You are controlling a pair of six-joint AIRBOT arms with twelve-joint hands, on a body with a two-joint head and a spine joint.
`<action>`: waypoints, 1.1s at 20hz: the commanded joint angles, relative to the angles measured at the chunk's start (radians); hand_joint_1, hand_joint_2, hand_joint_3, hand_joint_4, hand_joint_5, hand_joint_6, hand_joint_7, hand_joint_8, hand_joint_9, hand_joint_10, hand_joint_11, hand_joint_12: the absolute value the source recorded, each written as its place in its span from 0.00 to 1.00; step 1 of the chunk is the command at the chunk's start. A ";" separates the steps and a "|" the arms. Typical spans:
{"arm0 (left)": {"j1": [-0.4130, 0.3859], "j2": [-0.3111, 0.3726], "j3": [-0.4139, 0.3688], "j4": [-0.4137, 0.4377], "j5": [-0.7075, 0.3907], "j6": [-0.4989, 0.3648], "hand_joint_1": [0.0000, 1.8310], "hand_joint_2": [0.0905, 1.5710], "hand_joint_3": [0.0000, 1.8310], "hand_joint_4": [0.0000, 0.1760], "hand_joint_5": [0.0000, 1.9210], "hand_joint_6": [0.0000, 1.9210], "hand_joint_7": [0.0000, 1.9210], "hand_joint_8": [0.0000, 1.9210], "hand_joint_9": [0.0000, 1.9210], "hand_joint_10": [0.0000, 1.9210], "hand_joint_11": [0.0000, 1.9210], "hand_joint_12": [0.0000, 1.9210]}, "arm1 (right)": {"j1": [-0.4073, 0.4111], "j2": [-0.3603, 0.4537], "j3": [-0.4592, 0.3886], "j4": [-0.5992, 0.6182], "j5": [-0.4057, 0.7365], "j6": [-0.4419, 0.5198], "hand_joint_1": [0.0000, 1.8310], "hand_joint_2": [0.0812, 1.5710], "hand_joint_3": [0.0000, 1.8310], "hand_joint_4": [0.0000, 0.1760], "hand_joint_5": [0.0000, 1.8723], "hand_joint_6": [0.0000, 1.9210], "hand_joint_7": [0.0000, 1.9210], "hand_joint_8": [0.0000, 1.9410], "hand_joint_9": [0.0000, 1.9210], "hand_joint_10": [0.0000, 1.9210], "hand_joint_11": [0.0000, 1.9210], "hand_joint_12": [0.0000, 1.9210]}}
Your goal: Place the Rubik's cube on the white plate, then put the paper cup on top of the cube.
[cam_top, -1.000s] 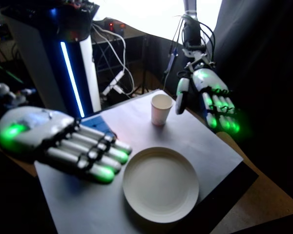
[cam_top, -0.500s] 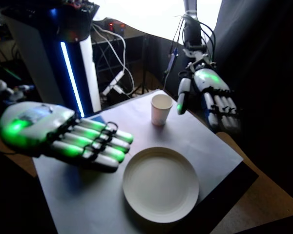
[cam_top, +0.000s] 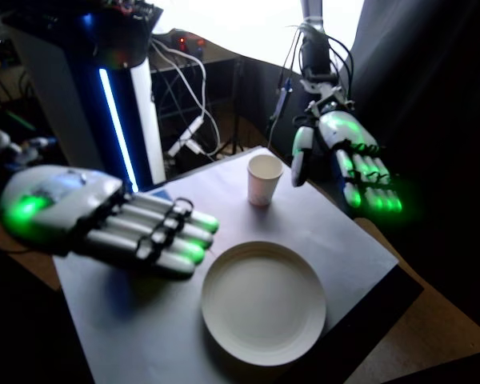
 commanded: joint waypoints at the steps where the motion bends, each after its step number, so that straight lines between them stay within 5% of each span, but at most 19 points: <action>1: -0.008 0.006 0.000 -0.008 -0.125 -0.001 0.16 0.82 0.00 0.65 0.00 0.00 0.00 0.00 0.00 0.00 0.00 0.09 | -0.005 0.003 0.007 -0.031 0.140 0.089 0.18 0.74 0.00 0.00 0.00 0.00 0.00 0.00 0.00 0.00 0.00 0.12; 2: -0.008 0.006 0.000 -0.009 -0.122 -0.001 0.17 0.82 0.00 0.60 0.00 0.00 0.00 0.00 0.00 0.00 0.00 0.07 | -0.036 0.006 0.022 -0.079 0.172 0.244 0.19 0.71 0.00 0.00 0.00 0.00 0.00 0.00 0.00 0.00 0.00 0.09; 5: -0.006 0.006 0.000 -0.015 -0.121 -0.001 0.18 0.81 0.00 0.66 0.00 0.00 0.00 0.00 0.00 0.00 0.00 0.13 | -0.085 0.023 0.007 -0.153 0.203 0.365 0.26 0.68 0.00 0.00 0.00 0.00 0.00 0.00 0.00 0.00 0.02 0.01; 6: -0.004 0.007 0.001 -0.018 -0.119 -0.001 0.18 0.81 0.00 0.64 0.00 0.00 0.00 0.00 0.00 0.00 0.00 0.13 | -0.103 0.030 -0.008 -0.192 0.203 0.413 0.29 0.63 0.02 0.00 0.00 0.00 0.00 0.00 0.00 0.00 0.00 0.24; 8: -0.003 0.008 0.001 -0.022 -0.120 -0.001 0.20 0.82 0.00 0.57 0.00 0.00 0.00 0.00 0.00 0.00 0.00 0.01 | -0.123 0.030 -0.013 -0.227 0.203 0.465 0.30 0.64 0.01 0.00 0.00 0.00 0.00 0.00 0.00 0.00 0.00 0.18; 9: -0.002 0.009 0.001 -0.023 -0.120 -0.001 0.19 0.81 0.00 0.66 0.00 0.00 0.00 0.00 0.00 0.00 0.01 0.01 | -0.138 0.030 -0.014 -0.245 0.203 0.494 0.28 0.65 0.01 0.00 0.00 0.00 0.00 0.00 0.00 0.00 0.00 0.06; 10: -0.002 0.009 0.001 -0.025 -0.119 -0.001 0.18 0.81 0.00 0.71 0.00 0.00 0.00 0.00 0.00 0.00 0.01 0.02 | -0.160 0.030 -0.016 -0.249 0.203 0.506 0.26 0.67 0.00 0.00 0.00 0.00 0.00 0.00 0.00 0.00 0.00 0.18; 11: -0.002 0.009 0.002 -0.026 -0.119 -0.001 0.18 0.81 0.00 0.67 0.00 0.00 0.00 0.00 0.00 0.00 0.00 0.02 | -0.171 0.028 -0.016 -0.252 0.203 0.512 0.28 0.65 0.00 0.00 0.00 0.00 0.00 0.00 0.00 0.00 0.00 0.20; 13: -0.002 0.009 0.001 -0.026 -0.118 -0.001 0.18 0.82 0.00 0.63 0.00 0.00 0.00 0.00 0.00 0.00 0.00 0.00 | -0.174 0.017 -0.015 -0.263 0.196 0.521 0.34 0.63 0.00 0.00 0.00 0.00 0.00 0.00 0.00 0.00 0.00 0.01; 18: -0.002 0.008 0.002 -0.028 -0.115 -0.001 0.19 0.83 0.00 0.57 0.00 0.00 0.00 0.00 0.00 0.00 0.00 0.00 | -0.174 -0.021 0.026 -0.257 0.155 0.521 0.37 0.62 0.00 0.00 0.00 0.00 0.00 0.00 0.00 0.00 0.00 0.00; 19: -0.002 0.008 0.002 -0.028 -0.115 -0.001 0.19 0.82 0.00 0.68 0.00 0.00 0.00 0.00 0.00 0.00 0.00 0.00 | -0.174 -0.030 0.034 -0.256 0.143 0.521 0.37 0.62 0.00 0.00 0.00 0.00 0.00 0.00 0.00 0.00 0.00 0.00; 22: 0.000 0.008 0.001 -0.029 -0.116 -0.001 0.16 0.81 0.00 0.59 0.00 0.00 0.00 0.00 0.00 0.00 0.01 0.01 | -0.174 -0.064 0.063 -0.254 0.104 0.521 0.35 0.61 0.00 0.00 0.00 0.00 0.00 0.00 0.00 0.00 0.00 0.00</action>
